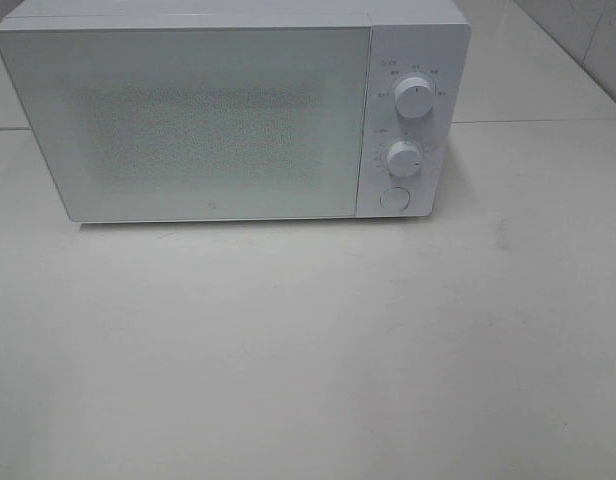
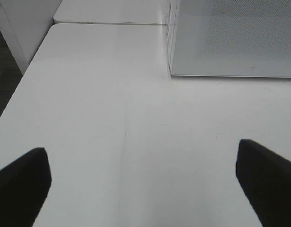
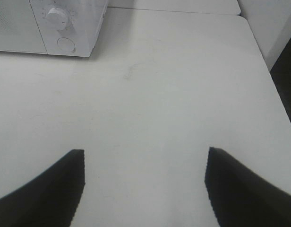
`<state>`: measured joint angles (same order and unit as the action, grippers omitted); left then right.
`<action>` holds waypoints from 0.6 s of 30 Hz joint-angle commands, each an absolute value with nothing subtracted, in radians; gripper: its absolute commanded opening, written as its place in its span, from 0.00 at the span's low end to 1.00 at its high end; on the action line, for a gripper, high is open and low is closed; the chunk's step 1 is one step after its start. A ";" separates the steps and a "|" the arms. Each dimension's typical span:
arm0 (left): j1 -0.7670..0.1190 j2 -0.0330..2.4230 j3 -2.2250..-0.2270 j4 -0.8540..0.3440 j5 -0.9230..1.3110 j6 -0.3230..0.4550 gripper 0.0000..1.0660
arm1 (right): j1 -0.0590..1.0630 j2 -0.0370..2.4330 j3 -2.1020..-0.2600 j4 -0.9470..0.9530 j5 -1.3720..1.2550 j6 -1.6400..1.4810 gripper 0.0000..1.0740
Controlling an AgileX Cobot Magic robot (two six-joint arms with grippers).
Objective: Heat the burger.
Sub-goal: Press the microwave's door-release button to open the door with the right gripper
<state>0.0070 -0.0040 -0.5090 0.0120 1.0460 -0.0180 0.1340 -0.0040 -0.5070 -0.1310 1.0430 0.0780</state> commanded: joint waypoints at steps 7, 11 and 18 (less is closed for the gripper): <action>0.011 -0.027 -0.505 0.010 1.038 -0.019 0.94 | 0.129 -0.028 -0.533 -0.138 0.992 0.083 0.67; 0.011 -0.027 -0.505 0.010 1.038 -0.019 0.94 | 0.129 0.024 -0.540 -0.138 0.889 0.083 0.67; 0.011 -0.027 -0.505 0.010 1.038 -0.019 0.94 | 0.129 0.131 -0.540 -0.143 0.741 0.083 0.67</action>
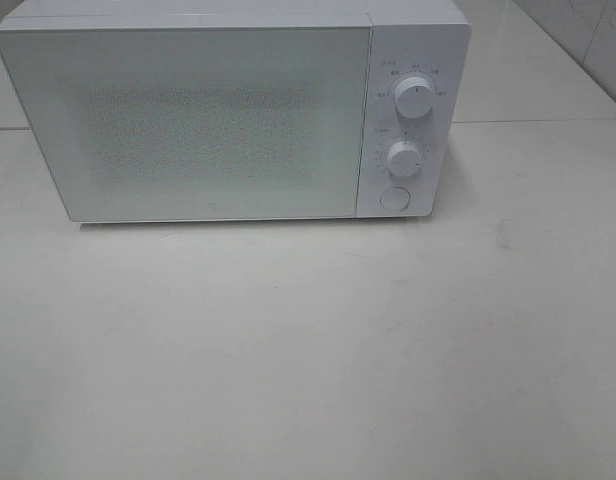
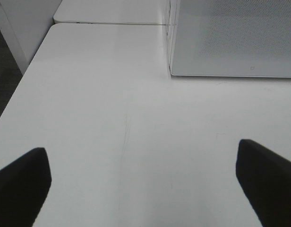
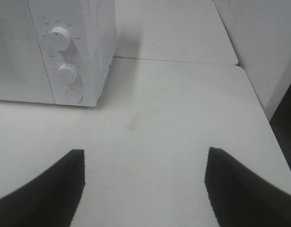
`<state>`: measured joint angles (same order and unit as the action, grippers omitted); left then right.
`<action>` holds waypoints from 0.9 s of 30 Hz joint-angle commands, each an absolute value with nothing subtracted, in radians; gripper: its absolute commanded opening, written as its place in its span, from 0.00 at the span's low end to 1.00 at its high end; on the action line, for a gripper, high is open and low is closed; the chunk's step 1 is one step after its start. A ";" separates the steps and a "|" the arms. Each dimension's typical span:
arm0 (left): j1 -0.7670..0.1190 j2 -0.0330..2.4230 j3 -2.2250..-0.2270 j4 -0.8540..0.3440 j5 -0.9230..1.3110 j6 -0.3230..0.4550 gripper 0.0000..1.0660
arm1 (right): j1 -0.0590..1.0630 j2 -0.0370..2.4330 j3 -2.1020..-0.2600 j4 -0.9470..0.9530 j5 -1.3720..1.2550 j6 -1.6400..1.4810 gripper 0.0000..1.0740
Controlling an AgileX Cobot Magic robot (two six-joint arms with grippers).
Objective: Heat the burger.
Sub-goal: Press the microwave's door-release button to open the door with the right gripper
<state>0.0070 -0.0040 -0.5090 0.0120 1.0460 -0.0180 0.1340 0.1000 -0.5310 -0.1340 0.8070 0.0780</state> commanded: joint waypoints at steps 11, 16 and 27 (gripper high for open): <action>0.011 -0.027 -0.505 0.010 1.038 -0.019 0.94 | 0.129 0.302 -0.540 -0.140 0.573 0.087 0.67; 0.011 -0.027 -0.505 0.010 1.038 -0.019 0.94 | 0.129 0.415 -0.540 -0.140 0.481 0.087 0.67; 0.011 -0.027 -0.505 0.010 1.038 -0.019 0.94 | 0.129 0.639 -0.409 -0.138 0.097 0.087 0.67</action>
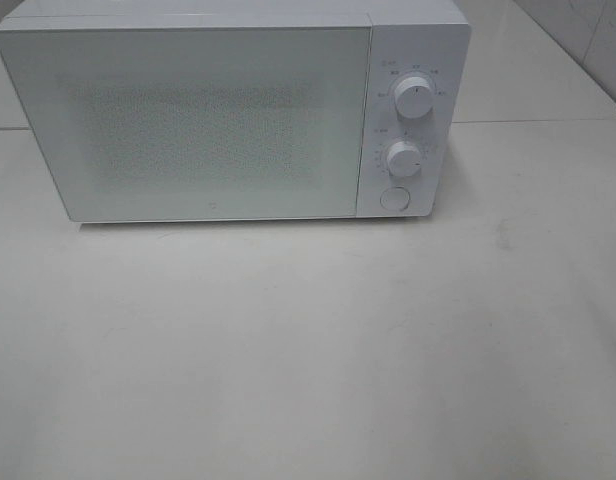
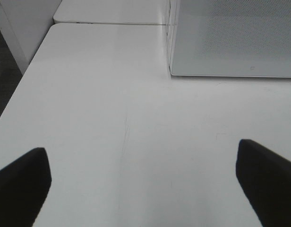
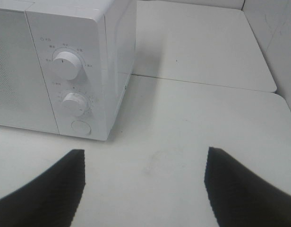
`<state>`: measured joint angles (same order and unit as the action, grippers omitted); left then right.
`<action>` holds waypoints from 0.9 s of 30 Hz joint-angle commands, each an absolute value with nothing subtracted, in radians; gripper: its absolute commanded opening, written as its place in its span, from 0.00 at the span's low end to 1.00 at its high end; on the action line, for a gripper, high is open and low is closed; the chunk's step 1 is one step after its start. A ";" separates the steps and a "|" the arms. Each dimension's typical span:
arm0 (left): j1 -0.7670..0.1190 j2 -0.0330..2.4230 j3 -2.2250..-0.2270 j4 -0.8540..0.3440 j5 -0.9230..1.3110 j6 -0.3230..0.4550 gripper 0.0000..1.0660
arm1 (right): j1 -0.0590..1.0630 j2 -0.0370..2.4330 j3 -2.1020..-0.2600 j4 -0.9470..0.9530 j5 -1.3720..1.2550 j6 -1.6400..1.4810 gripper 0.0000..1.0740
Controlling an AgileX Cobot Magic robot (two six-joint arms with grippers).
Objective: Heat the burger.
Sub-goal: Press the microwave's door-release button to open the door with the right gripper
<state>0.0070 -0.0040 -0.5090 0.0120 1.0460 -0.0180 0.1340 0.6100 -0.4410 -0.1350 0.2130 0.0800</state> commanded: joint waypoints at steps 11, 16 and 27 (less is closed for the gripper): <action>0.011 -0.027 -0.505 0.010 1.038 -0.019 0.94 | 0.129 0.825 -0.279 -0.138 -0.424 0.076 0.67; 0.011 -0.027 -0.505 0.010 1.038 -0.019 0.94 | 0.129 0.914 -0.245 -0.120 -0.585 0.045 0.67; 0.011 -0.027 -0.505 0.010 1.038 -0.019 0.94 | 0.132 1.170 -0.228 0.067 -0.806 -0.026 0.75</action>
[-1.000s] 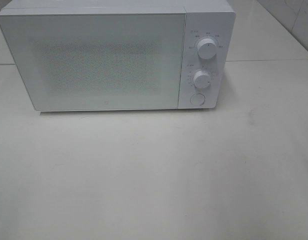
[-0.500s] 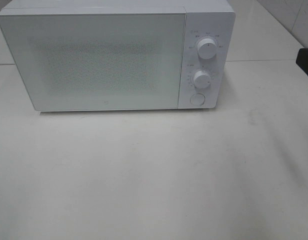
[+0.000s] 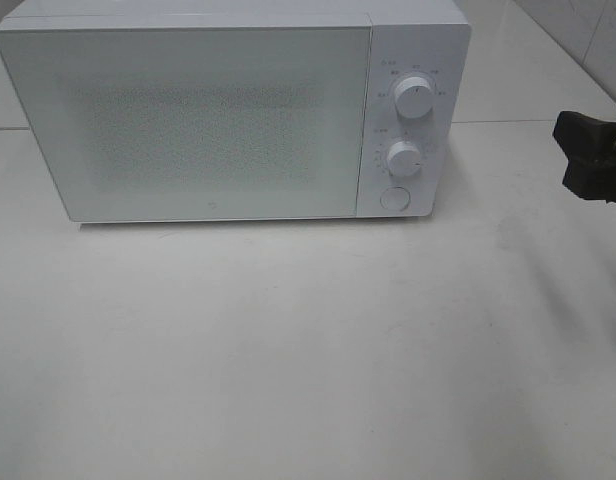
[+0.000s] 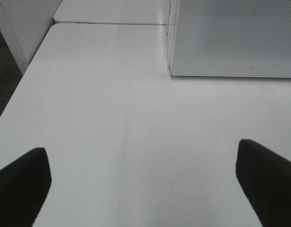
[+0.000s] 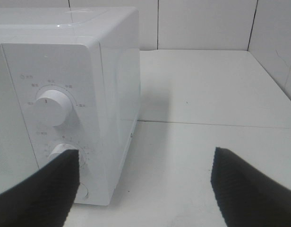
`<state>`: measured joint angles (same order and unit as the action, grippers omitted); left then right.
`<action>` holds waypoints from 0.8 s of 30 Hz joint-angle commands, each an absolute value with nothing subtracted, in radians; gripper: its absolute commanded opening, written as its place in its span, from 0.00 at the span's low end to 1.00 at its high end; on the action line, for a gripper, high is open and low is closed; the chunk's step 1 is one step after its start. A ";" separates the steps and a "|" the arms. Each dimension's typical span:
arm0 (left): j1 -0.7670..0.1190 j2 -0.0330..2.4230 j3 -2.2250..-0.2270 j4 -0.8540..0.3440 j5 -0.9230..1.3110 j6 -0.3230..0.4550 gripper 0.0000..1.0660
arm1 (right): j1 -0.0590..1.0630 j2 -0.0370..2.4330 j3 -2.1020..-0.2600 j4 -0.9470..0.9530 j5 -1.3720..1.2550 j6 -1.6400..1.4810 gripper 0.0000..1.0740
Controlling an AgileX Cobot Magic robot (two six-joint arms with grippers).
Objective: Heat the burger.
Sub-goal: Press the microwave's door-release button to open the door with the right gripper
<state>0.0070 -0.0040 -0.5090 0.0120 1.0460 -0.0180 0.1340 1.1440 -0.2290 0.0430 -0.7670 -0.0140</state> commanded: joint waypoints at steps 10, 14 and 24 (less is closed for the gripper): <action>0.011 -0.027 -0.505 0.010 1.038 -0.019 0.94 | 0.290 1.271 -0.228 0.249 -0.866 -0.167 0.75; 0.011 -0.027 -0.505 0.010 1.038 -0.019 0.94 | 0.421 1.354 -0.228 0.402 -0.949 -0.253 0.74; 0.011 -0.027 -0.505 0.010 1.038 -0.019 0.94 | 0.692 1.588 -0.263 0.629 -1.137 -0.285 0.71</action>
<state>0.0070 -0.0040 -0.5090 0.0120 1.0460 -0.0180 0.6510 1.5520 -0.2370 0.5990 -1.1000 -0.2740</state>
